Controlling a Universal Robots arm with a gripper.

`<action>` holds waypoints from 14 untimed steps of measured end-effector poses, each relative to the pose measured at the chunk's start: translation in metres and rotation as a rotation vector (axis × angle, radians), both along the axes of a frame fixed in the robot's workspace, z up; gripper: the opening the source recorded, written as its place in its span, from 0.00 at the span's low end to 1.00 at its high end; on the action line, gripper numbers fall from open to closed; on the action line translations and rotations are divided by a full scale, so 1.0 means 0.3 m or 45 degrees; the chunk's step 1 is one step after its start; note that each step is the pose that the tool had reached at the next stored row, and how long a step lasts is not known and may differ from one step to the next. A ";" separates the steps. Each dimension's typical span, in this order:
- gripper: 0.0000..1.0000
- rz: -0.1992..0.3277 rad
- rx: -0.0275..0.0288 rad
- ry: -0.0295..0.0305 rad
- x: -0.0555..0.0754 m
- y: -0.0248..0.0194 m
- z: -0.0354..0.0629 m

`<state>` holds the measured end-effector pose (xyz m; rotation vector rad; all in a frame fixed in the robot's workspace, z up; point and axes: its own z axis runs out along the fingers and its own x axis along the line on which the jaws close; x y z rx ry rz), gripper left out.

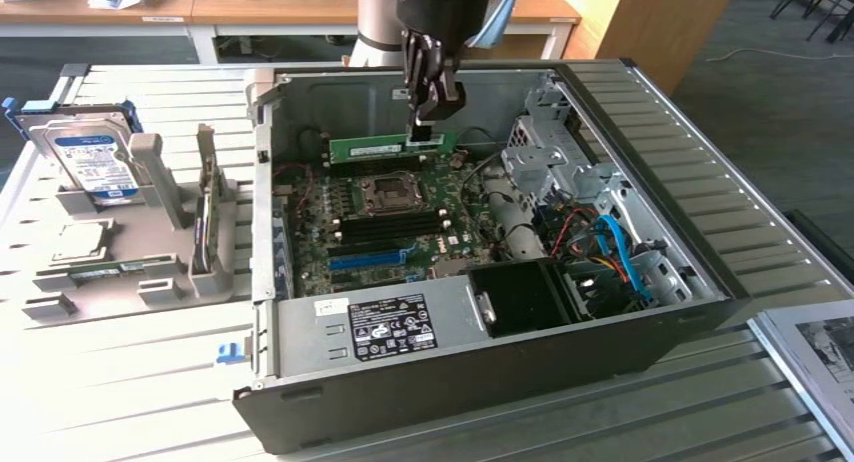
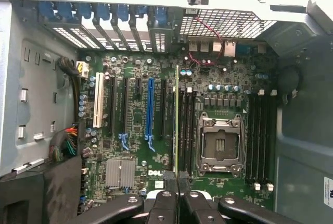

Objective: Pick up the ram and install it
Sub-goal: 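Pick up the ram and move it above insertion slot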

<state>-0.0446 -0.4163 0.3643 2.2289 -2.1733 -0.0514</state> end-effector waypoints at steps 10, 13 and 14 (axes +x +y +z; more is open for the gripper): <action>0.11 0.000 0.0000 0.0000 0.000 0.000 -0.019; 0.11 -0.002 -0.0001 0.0001 0.001 0.000 -0.025; 0.11 -0.002 -0.0002 0.0002 0.001 0.000 -0.026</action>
